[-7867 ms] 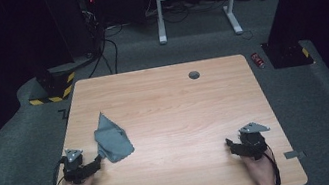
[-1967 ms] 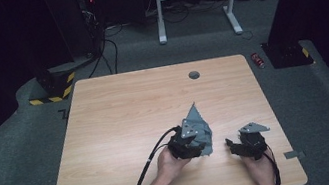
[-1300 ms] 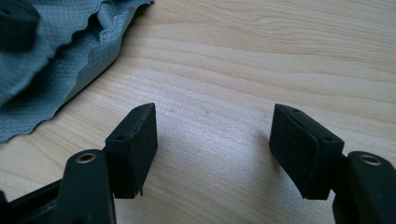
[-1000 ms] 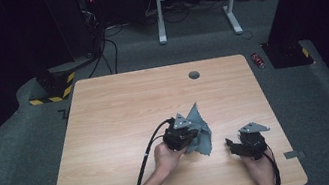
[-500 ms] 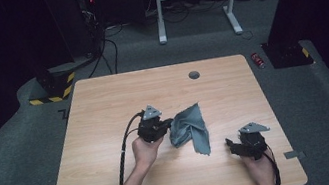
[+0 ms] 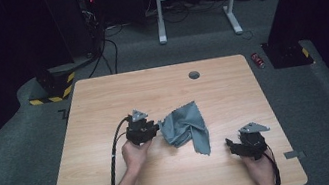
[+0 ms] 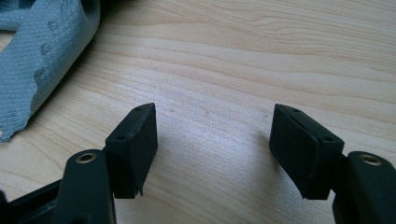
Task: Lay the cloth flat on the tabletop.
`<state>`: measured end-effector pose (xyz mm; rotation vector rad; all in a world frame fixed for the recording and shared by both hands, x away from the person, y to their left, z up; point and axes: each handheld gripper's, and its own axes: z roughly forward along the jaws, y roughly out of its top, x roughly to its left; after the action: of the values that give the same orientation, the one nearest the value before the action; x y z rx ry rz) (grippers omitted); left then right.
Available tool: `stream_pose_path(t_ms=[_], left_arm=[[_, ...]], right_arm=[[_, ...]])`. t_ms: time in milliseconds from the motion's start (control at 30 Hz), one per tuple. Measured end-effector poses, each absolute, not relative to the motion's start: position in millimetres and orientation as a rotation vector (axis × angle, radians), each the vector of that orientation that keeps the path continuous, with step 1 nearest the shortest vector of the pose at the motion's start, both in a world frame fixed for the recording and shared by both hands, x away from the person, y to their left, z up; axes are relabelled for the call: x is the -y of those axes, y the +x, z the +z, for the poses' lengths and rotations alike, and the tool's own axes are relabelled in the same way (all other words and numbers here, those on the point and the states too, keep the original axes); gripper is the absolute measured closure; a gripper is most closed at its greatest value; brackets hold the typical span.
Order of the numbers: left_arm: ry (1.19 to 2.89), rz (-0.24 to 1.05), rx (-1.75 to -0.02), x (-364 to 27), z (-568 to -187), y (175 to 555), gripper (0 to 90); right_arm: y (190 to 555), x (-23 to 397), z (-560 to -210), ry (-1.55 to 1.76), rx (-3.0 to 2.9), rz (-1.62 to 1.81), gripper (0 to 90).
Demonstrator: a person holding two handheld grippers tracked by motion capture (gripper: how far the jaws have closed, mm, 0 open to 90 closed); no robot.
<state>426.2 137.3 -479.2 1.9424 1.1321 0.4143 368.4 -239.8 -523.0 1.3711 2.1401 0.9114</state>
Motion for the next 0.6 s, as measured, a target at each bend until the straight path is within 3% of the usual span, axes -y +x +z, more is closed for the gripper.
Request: stream_pose_path(t_ms=[33,267,400,600], left_arm=[[1.928,0.432,-1.109,-137.6,-473.5,415.3,61.6],[1.903,0.429,-1.017,-134.9,-459.5,385.0,56.7],[1.988,0.394,-0.949,-119.4,-464.3,375.7,52.1],[2.15,0.476,-0.869,-85.6,-483.0,377.4,52.2]], right_arm=[[368.4,239.8,-523.0,1.371,-2.14,0.911,32.3],[368.4,239.8,-523.0,1.371,-2.14,0.911,32.2],[368.4,239.7,-523.0,1.371,-2.14,0.911,32.2],[368.6,239.8,-523.1,1.368,-2.14,0.911,32.2]])
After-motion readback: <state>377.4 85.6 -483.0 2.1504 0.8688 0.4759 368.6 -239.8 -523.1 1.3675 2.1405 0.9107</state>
